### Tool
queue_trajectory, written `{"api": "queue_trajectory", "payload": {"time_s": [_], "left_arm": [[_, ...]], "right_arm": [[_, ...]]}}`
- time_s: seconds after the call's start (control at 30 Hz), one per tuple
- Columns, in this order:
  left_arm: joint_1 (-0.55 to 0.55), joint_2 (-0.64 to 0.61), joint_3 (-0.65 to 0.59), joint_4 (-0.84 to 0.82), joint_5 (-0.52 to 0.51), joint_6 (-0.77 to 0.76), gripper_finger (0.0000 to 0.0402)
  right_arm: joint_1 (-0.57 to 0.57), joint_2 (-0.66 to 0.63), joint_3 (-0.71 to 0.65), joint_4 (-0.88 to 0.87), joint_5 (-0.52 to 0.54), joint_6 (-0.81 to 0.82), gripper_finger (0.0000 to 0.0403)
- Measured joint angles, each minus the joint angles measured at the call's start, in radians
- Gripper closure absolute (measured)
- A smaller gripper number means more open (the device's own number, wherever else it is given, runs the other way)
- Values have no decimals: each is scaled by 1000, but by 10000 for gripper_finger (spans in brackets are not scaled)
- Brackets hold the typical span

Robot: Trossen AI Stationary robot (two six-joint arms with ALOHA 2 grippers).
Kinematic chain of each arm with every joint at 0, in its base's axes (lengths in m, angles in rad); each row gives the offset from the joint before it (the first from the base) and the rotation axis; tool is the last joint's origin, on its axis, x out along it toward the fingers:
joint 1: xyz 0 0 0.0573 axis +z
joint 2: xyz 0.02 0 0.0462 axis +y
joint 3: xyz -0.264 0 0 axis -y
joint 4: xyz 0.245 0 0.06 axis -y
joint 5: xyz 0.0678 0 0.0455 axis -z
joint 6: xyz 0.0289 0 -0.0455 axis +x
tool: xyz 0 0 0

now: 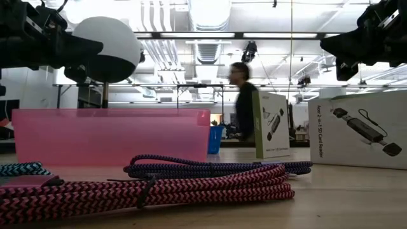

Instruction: Pick and place items into bin

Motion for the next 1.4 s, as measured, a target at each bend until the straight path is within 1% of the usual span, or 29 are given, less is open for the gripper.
{"api": "queue_trajectory", "payload": {"time_s": [0.3, 0.4, 0.5, 0.67, 0.83, 0.93, 0.97, 1.07, 1.13, 1.2, 1.33, 1.4], "left_arm": [[0, 0, 0, 0, 0, 0, 402], [0, 0, 0, 0, 0, 0, 402], [0, 0, 0, 1, 0, 0, 402], [0, 0, 0, 61, 0, -1, 402], [0, -1, 0, 178, 1, -2, 402], [0, 0, 0, 255, -9, -2, 402], [0, 2, 0, 257, -22, -9, 402], [0, 6, 0, 214, -70, -101, 402], [0, 12, 0, 214, -103, -181, 402], [0, 15, 0, 207, -148, -269, 402], [0, 11, 0, 212, -268, -481, 402], [0, 11, 0, 217, -284, -537, 402]], "right_arm": [[0, 0, 0, 0, 2, -6, 394], [-1, 0, 0, 18, 54, 9, 394], [-1, 0, 0, 64, 61, 60, 394], [-1, 0, 0, 221, 88, 119, 394], [-1, 0, 0, 449, 117, 188, 394], [0, 0, 0, 556, 183, 180, 394], [0, 0, 1, 577, 207, 203, 394], [0, 0, 1, 577, 270, 318, 394], [-1, 6, 1, 556, 292, 370, 394], [0, 12, 1, 545, 294, 377, 394], [0, 32, 1, 538, 293, 348, 394], [0, 45, 1, 535, 293, 356, 394]]}}
